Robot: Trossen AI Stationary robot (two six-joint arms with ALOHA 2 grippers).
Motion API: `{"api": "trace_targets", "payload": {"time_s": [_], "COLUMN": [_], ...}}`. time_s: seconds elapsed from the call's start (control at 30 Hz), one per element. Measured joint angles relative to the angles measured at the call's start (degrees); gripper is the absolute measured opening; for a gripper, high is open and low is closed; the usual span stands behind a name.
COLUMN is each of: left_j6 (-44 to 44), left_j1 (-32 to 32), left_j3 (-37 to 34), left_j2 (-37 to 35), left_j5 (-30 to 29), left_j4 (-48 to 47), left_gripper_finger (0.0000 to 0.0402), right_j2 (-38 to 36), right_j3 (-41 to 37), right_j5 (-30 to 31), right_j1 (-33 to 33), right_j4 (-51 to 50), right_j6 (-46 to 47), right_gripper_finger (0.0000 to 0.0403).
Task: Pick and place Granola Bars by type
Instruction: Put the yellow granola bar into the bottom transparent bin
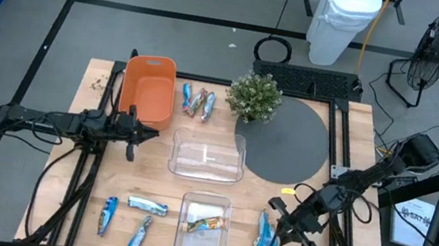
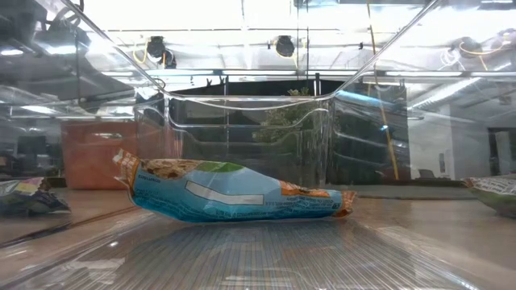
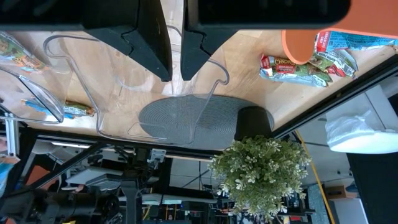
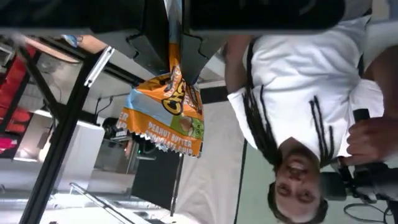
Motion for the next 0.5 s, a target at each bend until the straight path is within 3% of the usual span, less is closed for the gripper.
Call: {"api": "trace_targets", "payload": {"time_s": [0.13, 0.4, 0.5], "left_j6": [0.00, 0.01, -0.01], "left_j1": [0.00, -0.01, 0.00], "left_j3": [0.00, 0.00, 0.00], "left_j2": [0.01, 0.01, 0.01], "left_j5": [0.00, 0.00, 0.00], "left_j4": [0.00, 0.00, 0.00], "left_gripper_finger": [0.0037, 0.0037, 0.0037], "right_j2": [3.72, 14.00, 17.28], "right_j3": [3.95, 14.85, 19.84], "right_j5": [4.14, 29.69, 31.23], "right_j1": [0.02, -0.04, -0.04], "right_j4": [1.02, -5.74, -10.95], "right_j6": [0.57, 2.64, 2.48], "right_gripper_finger": [0.0008, 0.0008, 0.0008]}}
